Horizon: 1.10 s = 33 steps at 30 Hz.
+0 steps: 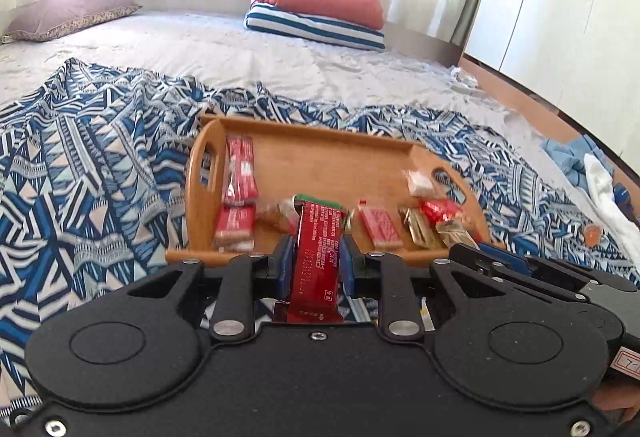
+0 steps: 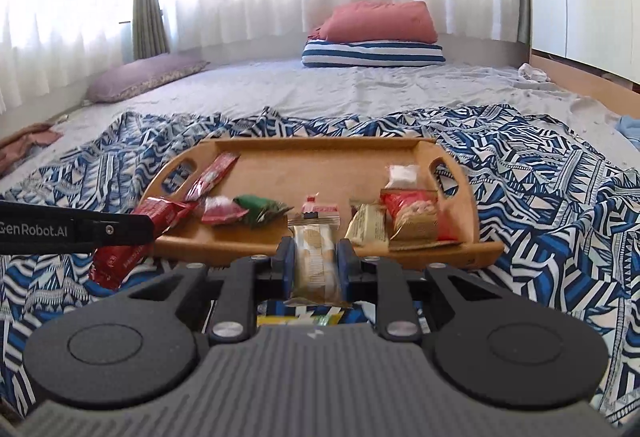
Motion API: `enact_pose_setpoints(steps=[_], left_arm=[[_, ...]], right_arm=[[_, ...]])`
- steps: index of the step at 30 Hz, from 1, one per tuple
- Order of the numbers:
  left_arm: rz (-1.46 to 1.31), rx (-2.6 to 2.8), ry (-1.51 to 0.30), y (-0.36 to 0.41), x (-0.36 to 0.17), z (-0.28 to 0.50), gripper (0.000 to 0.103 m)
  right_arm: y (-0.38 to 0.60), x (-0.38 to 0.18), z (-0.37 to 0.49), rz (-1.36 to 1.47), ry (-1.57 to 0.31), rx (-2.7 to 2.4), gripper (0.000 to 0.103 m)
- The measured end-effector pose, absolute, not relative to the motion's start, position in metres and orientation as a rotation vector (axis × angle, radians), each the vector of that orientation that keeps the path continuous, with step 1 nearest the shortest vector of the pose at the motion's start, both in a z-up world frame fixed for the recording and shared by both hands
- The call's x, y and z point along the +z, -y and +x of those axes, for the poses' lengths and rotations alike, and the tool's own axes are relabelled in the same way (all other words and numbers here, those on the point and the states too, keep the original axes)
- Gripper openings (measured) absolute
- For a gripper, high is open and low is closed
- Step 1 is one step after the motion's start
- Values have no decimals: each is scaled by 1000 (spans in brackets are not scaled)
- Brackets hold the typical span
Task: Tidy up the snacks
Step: 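Carry the red bar and cookie packet over the tray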
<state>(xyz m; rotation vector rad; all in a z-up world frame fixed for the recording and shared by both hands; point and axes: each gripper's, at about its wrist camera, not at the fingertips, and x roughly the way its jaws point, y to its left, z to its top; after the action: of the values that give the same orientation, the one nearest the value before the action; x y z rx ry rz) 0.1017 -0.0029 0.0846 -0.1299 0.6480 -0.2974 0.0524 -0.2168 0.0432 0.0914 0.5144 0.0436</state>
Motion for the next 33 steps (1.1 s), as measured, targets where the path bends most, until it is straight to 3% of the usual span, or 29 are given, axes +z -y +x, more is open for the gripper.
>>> enact_pose_setpoints(steps=[13, 33], left_arm=[[-206, -301, -665, 0, 107, 182, 23], [-251, -202, -771, 14, 47, 286, 23]], right_arm=[[254, 72, 126, 242, -606, 50, 27], [264, 28, 233, 272, -742, 9, 27]])
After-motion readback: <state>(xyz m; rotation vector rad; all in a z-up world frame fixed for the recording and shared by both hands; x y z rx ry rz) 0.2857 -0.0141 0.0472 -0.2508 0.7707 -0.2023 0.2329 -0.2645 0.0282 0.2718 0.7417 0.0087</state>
